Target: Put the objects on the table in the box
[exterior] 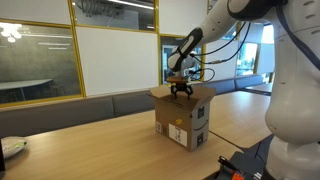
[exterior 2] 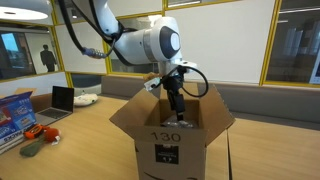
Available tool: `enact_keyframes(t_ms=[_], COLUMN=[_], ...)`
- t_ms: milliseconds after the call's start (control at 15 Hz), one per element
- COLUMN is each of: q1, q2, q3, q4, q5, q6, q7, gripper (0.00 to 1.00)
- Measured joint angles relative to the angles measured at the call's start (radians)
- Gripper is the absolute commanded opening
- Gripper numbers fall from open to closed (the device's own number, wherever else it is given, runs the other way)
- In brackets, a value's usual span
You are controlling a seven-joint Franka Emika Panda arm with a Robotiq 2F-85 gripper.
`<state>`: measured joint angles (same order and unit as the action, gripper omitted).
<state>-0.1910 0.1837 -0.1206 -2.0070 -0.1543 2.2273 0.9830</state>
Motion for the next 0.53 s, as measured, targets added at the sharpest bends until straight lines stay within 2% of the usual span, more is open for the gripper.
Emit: enact_keyframes(t_ms=[267, 533], q1=[0.020, 0.050], q2=[-0.037, -0.160], q3=[0.000, 0.001], q4=[-0.024, -0.112], q5=[0.008, 0.008], q6=[0.000, -0.002], q7=[-0.014, -0.031], gripper=[1.00, 1.00])
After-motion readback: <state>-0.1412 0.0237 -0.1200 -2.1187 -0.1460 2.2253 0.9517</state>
